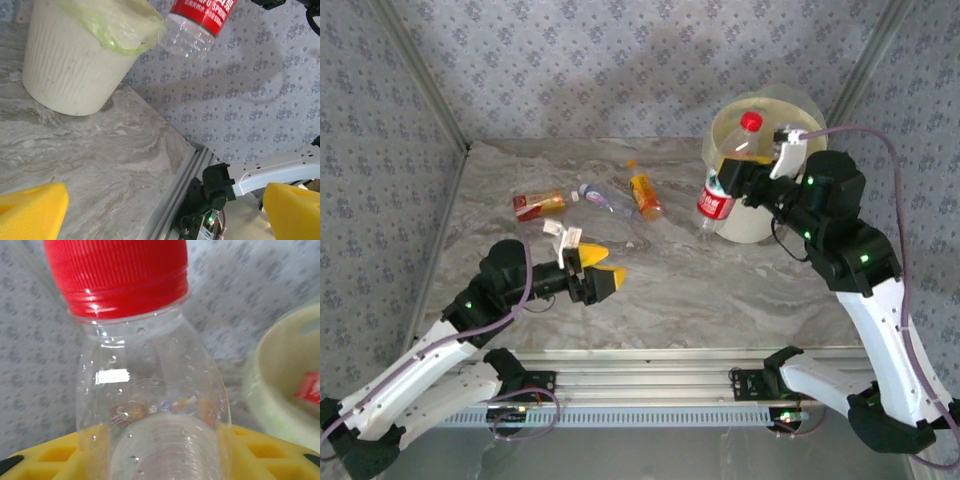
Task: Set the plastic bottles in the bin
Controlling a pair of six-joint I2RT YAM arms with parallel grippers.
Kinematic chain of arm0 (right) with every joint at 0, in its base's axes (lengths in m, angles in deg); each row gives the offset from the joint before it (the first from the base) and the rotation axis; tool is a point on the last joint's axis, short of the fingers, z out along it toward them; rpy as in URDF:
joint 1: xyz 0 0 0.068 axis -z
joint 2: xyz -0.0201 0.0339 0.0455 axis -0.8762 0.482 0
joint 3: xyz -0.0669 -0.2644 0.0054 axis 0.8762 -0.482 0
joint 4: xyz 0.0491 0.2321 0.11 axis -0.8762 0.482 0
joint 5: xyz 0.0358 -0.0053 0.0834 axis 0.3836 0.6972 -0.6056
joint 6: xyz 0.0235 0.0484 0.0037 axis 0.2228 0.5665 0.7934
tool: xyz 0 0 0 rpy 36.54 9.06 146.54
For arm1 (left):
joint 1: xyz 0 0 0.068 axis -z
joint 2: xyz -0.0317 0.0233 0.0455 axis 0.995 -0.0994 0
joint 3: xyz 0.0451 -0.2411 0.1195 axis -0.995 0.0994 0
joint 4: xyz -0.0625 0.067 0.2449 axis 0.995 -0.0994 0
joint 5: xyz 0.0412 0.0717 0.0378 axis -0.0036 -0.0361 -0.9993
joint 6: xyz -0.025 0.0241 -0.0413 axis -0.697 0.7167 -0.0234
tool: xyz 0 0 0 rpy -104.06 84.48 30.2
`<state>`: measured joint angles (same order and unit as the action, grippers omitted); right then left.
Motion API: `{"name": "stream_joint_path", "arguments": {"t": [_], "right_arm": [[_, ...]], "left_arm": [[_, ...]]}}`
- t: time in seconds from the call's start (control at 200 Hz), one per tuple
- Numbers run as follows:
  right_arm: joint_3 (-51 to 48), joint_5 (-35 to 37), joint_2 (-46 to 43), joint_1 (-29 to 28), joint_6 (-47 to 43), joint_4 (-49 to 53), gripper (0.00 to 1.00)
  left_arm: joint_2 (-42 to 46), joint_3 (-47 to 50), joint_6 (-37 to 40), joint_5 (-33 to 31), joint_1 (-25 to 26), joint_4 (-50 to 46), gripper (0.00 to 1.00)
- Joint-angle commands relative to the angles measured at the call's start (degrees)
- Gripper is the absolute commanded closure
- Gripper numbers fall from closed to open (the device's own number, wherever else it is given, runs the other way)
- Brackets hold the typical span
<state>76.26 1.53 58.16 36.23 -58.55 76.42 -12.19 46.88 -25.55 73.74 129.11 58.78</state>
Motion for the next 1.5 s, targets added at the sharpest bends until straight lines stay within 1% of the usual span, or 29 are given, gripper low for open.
{"name": "stream_joint_path", "arguments": {"t": [0.0, 0.12, 0.225, 0.385, 0.535, 0.64, 0.779, 0.879, 0.994, 1.164, 1.239, 1.324, 1.494], "right_arm": [[4.4, 7.2, 2.5, 2.1, -6.4, 2.4, 0.44], [9.8, 11.6, 6.7, 4.6, -10.3, 2.6, 0.45], [13.2, 13.8, 10.6, 6.9, -12.5, 2.0, 0.46], [16.9, 17.7, 16.4, 10.2, -14.1, 0.8, 0.47], [22.1, 18.7, 22.7, 14.4, -14.1, 2.5, 0.48], [25.0, 17.7, 26.8, 17.0, -13.7, 4.5, 0.48], [25.6, 15.1, 30.8, 20.3, -10.9, 7.4, 0.48], [24.9, 10.9, 33.0, 22.8, -7.8, 10.0, 0.48], [23.1, 7.6, 34.2, 24.4, -5.7, 10.8, 0.48], [20.5, 0.2, 35.4, 27.4, -1.5, 10.8, 0.46], [20.4, -1.9, 36.1, 28.1, -0.4, 11.4, 0.44], [20.4, -2.3, 36.4, 28.3, 0.1, 12.1, 0.39], [20.3, -1.7, 35.7, 28.5, 0.3, 12.5, 0.24]], "left_arm": [[2.8, 0.2, 0.0, -3.4, 0.5, 3.2, 0.00], [4.9, 0.3, 0.4, -5.2, 0.5, 2.5, 0.00], [6.1, 0.6, 0.6, -6.3, 0.5, 1.9, 0.00], [6.9, 0.4, 0.8, -7.1, 0.5, 0.6, 0.00], [7.4, 0.3, 1.2, -7.3, 0.5, -1.3, 0.00], [7.9, 0.4, 1.2, -7.6, 0.5, -2.4, 0.00], [8.7, 0.5, 1.3, -8.3, 0.5, -3.6, 0.00], [8.7, 0.4, 1.5, -8.7, 0.5, -4.8, 0.00], [8.7, 0.2, 1.7, -9.0, 0.5, -6.5, 0.00], [8.7, 0.1, 1.8, -9.3, 0.5, -8.1, 0.00], [8.7, 0.1, 1.6, -9.6, 0.5, -8.7, 0.00], [8.5, 0.1, 1.3, -10.0, 0.5, -9.3, 0.00], [7.7, -0.4, 0.7, -10.5, 0.5, -10.2, 0.00]]}}
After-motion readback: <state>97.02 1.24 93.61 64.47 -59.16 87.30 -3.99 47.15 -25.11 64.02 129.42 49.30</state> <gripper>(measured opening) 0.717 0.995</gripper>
